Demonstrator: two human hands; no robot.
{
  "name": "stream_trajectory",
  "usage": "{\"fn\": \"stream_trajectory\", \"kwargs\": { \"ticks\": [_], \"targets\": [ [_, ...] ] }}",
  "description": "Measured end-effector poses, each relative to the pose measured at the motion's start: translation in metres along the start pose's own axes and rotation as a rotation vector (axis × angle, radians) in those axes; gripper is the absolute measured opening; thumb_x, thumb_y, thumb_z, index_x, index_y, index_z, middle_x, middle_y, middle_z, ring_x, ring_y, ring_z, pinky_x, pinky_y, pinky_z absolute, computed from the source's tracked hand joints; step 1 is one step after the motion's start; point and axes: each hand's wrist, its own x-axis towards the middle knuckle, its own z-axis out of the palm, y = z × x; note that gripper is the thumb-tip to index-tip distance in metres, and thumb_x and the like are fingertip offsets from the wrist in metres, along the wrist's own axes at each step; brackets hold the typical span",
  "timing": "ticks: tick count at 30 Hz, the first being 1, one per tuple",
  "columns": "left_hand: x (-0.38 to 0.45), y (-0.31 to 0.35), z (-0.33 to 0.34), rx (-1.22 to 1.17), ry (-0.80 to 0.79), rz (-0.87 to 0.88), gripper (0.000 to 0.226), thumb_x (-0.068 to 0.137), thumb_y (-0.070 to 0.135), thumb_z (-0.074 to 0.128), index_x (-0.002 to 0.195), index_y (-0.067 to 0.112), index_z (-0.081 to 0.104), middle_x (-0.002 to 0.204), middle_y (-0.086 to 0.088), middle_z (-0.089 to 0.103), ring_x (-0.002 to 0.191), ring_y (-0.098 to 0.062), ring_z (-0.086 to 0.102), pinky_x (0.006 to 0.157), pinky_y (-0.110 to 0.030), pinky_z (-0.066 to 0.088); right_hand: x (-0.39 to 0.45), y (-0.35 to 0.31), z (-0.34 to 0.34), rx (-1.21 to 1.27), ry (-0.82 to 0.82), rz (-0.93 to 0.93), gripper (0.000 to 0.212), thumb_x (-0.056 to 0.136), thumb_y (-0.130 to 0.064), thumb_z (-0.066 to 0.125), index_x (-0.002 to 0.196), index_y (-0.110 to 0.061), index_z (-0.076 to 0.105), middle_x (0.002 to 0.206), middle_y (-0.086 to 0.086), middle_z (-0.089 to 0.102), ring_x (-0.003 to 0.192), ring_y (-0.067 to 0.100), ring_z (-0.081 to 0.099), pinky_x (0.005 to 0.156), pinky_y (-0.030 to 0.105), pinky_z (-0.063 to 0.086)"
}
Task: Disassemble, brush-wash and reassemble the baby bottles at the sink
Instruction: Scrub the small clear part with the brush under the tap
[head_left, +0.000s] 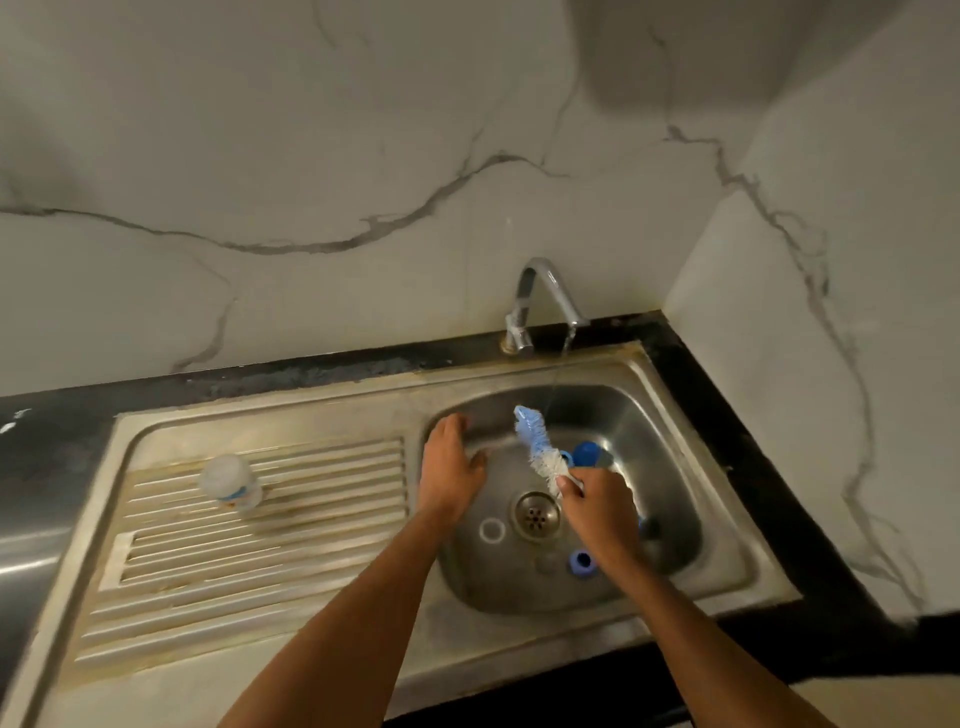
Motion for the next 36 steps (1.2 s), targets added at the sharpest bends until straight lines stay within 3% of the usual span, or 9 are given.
{"fn": "stream_trajectory", "kwargs": {
  "ticks": [5,8,10,13,17,20,23,29,36],
  "targets": [
    [0.009,0.016,0.063,0.059,-0.150,-0.008,0.042,0.085,0.002,0.066,0.124,0.014,0.057,0.126,-0.002,0.058,0.116,-0.020,0.057,0.099,-0.027,0.045,0.016,0.048,-0.020,-0.002,0.006,0.077,0.029,0.094,-0.026,0.059,0.065,-0.020,0.057,0.058,-0.008,0.055,0.054,0.004,0.053,0.048,0.019,0.033],
    [0.020,0.019,0.096,0.059,-0.206,-0.060,0.028,0.089,0.006,0.066,0.116,0.013,0.060,0.118,-0.003,0.062,0.105,-0.020,0.060,0.088,-0.026,0.046,0.029,0.072,-0.021,-0.014,-0.001,0.142,0.026,0.092,-0.035,0.055,0.074,-0.018,0.063,0.064,-0.007,0.061,0.060,0.007,0.060,0.055,0.036,0.055],
    [0.030,0.016,0.115,0.061,-0.214,-0.107,0.022,0.092,0.008,0.065,0.113,0.014,0.061,0.113,-0.003,0.064,0.097,-0.018,0.060,0.082,-0.026,0.046,0.039,0.083,-0.018,-0.008,-0.015,0.149,0.024,0.093,-0.035,0.055,0.077,-0.020,0.066,0.066,-0.008,0.063,0.061,0.007,0.062,0.058,0.040,0.057],
    [0.045,0.005,0.143,0.080,-0.215,-0.169,0.020,0.095,0.009,0.063,0.115,0.014,0.063,0.112,-0.004,0.066,0.091,-0.013,0.055,0.077,-0.024,0.042,0.053,0.090,-0.019,0.006,-0.034,0.150,0.024,0.095,-0.031,0.057,0.078,-0.020,0.068,0.064,-0.009,0.063,0.059,0.004,0.062,0.056,0.035,0.057],
    [0.069,-0.008,0.176,0.068,-0.232,-0.205,0.033,0.095,0.014,0.067,0.128,0.011,0.062,0.124,-0.008,0.066,0.111,-0.022,0.064,0.091,-0.029,0.051,0.074,0.104,-0.014,0.029,-0.056,0.145,0.020,0.097,-0.028,0.057,0.081,-0.020,0.067,0.068,-0.012,0.062,0.064,0.003,0.062,0.060,0.029,0.056],
    [0.084,-0.015,0.192,0.082,-0.246,-0.210,0.037,0.093,0.012,0.069,0.129,0.012,0.063,0.125,-0.009,0.065,0.113,-0.025,0.064,0.095,-0.033,0.053,0.085,0.115,-0.007,0.042,-0.052,0.145,0.019,0.096,-0.027,0.059,0.083,-0.017,0.069,0.071,-0.008,0.066,0.065,0.006,0.063,0.062,0.034,0.057],
    [0.092,-0.021,0.206,0.076,-0.273,-0.188,0.038,0.089,0.007,0.071,0.126,0.012,0.066,0.127,-0.007,0.065,0.115,-0.023,0.064,0.097,-0.031,0.052,0.092,0.121,-0.003,0.047,-0.064,0.150,0.020,0.096,-0.027,0.059,0.083,-0.016,0.069,0.071,-0.007,0.066,0.065,0.005,0.063,0.060,0.028,0.054],
    [0.097,-0.029,0.224,0.095,-0.321,-0.193,0.032,0.087,0.001,0.070,0.117,0.012,0.072,0.123,-0.006,0.064,0.107,-0.020,0.066,0.088,-0.020,0.049,0.100,0.129,-0.001,0.047,-0.088,0.170,0.019,0.097,-0.025,0.059,0.085,-0.015,0.070,0.070,-0.008,0.065,0.063,0.001,0.062,0.054,0.012,0.044],
    [0.097,-0.030,0.217,0.129,-0.251,-0.231,0.022,0.095,0.001,0.058,0.108,0.013,0.071,0.103,-0.001,0.065,0.087,-0.008,0.057,0.073,-0.017,0.043,0.104,0.130,-0.003,0.043,-0.064,0.163,0.020,0.097,-0.025,0.060,0.083,-0.015,0.071,0.068,-0.008,0.065,0.062,0.002,0.062,0.058,0.021,0.050]
  ]
}}
